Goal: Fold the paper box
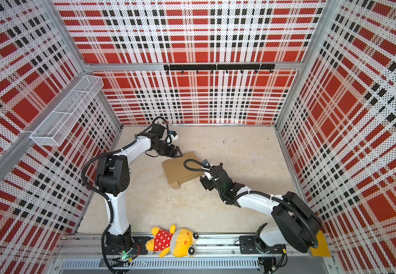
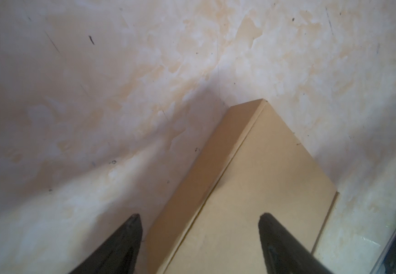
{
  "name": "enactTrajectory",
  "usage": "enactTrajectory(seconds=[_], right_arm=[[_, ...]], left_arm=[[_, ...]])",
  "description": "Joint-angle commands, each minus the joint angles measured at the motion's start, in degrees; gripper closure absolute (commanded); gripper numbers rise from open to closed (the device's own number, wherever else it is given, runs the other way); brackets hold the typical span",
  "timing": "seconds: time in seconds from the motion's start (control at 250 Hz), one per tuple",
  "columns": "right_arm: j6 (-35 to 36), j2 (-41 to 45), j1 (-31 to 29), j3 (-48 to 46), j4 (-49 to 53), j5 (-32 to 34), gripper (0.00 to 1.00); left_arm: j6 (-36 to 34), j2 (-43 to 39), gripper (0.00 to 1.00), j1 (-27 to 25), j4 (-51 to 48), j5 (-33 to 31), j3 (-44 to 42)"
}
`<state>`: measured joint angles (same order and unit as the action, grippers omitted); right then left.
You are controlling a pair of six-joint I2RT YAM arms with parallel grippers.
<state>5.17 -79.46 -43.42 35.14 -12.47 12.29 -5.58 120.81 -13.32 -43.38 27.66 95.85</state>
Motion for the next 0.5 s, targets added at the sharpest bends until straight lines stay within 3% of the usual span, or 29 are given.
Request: enactTrajectory(seconds=[0.0,0.092,0.496], right_arm=[[1.74,1.68,0.36,-0.66,-2.18,1.77,0.1],[2.81,1.42,0.44,-1.07,-2.3,2.67,0.03],[7.62,2.97,0.49,-5.1,-7.15,0.92,0.03]], left_arm=[[-1.1,2.29,0.2,-0.11,-3.33,3.61,2.62],[-0.21,3.09,0.2,-0.44,-4.36,4.54,2.91],[-0.26,-7.87,0.23,-3.12,-0.71,5.54,-8.91]])
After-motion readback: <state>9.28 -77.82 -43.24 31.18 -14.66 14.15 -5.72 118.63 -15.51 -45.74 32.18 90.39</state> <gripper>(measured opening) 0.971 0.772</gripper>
